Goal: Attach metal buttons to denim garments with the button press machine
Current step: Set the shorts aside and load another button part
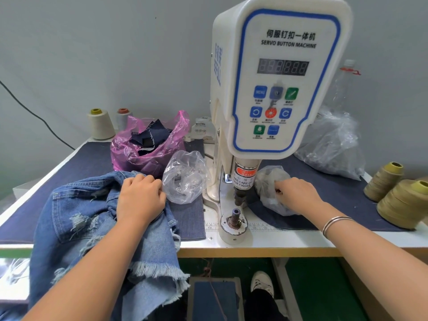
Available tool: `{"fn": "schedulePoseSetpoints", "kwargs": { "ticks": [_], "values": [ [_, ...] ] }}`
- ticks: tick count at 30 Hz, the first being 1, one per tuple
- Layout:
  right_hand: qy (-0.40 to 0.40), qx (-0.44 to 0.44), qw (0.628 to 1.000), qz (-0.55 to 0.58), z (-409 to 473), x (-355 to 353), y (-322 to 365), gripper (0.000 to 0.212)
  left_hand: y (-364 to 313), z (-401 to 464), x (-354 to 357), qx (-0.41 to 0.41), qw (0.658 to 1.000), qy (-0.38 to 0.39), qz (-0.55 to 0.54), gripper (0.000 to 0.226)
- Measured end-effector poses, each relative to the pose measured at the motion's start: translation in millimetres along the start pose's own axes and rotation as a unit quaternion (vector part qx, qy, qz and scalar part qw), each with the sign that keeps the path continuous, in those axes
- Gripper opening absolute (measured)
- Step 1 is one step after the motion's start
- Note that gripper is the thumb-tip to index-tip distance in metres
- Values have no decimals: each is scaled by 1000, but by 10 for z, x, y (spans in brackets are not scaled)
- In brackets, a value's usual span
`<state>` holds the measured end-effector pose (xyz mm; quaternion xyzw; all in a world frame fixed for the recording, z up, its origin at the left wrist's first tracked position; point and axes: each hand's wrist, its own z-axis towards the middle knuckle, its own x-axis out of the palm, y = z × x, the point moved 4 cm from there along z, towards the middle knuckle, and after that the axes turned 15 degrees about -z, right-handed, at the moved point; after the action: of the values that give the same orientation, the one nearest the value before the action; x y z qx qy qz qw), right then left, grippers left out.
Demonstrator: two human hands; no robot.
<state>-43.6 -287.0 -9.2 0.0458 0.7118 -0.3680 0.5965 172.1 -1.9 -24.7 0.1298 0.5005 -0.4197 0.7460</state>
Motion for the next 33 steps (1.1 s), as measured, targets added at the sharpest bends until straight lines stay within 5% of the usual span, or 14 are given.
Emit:
{"fn": "schedulePoseSetpoints", "kwargs": {
  "ticks": [9,27,30,33],
  "values": [
    [38,30,999,17,90,-66,71,19,-9,-1,-2,2,1000,-5,1,10],
    [-91,117,962,231,-145,50,-109,14,2,3,-1,0,1000,11,11,15],
    [-155,166,919,323,-312,-114,-226,10,6,9,0,-1,1000,11,15,16],
    [-149,193,777,580,-569,-299,-96,9,2,14,8,0,1000,11,19,15]
  ]
}}
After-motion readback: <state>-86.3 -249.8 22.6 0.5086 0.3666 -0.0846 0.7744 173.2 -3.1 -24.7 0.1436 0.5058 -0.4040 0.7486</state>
